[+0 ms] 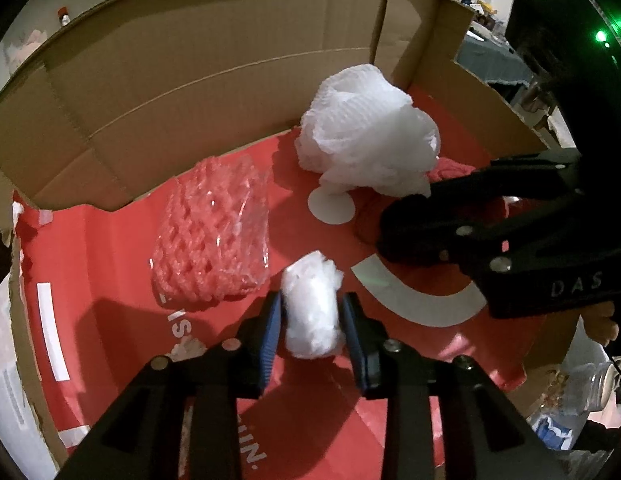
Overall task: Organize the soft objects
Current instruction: 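Open both grippers to drop the bundle and scrunchie in the box, then withdraw both grippers from the box toward the remaining items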
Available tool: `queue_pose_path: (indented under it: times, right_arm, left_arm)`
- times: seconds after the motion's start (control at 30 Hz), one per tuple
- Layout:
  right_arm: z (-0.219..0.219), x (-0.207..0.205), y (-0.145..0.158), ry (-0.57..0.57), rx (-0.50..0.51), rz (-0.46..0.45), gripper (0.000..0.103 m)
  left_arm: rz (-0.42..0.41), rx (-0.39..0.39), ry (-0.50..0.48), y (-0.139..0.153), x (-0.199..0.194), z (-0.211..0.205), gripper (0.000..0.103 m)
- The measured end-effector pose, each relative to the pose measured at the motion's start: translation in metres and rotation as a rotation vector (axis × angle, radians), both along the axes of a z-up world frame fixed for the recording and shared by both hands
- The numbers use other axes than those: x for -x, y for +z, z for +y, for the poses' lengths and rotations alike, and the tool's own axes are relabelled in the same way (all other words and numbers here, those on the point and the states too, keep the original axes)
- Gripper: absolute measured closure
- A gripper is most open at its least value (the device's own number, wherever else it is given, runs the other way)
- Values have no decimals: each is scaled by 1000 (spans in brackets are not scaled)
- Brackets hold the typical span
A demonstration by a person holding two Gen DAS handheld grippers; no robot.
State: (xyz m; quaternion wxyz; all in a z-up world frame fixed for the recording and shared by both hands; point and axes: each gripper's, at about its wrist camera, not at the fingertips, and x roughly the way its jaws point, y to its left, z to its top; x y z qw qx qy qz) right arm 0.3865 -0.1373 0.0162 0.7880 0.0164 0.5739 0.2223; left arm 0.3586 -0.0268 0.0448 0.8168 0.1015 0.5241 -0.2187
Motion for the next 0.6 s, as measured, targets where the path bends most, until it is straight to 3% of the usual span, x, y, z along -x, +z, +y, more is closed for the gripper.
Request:
queue_pose_path:
  times: [0.07, 0.27, 0.43, 0.6]
  right_arm:
    - [0, 0, 1, -2, -4, 5, 44]
    - [-4, 9, 15, -20, -23, -20, 39]
    - [-9, 31, 46, -34, -20, -80, 34]
    - [-11, 66, 86, -36, -25, -179, 28]
  left_arm:
    - [-5, 8, 4, 1, 3, 3, 68]
    - [-62, 67, 10, 22, 21, 11, 46]
    - [-145, 111, 13, 52, 50, 16, 30]
    - [-242, 153, 34, 89, 90, 22, 22]
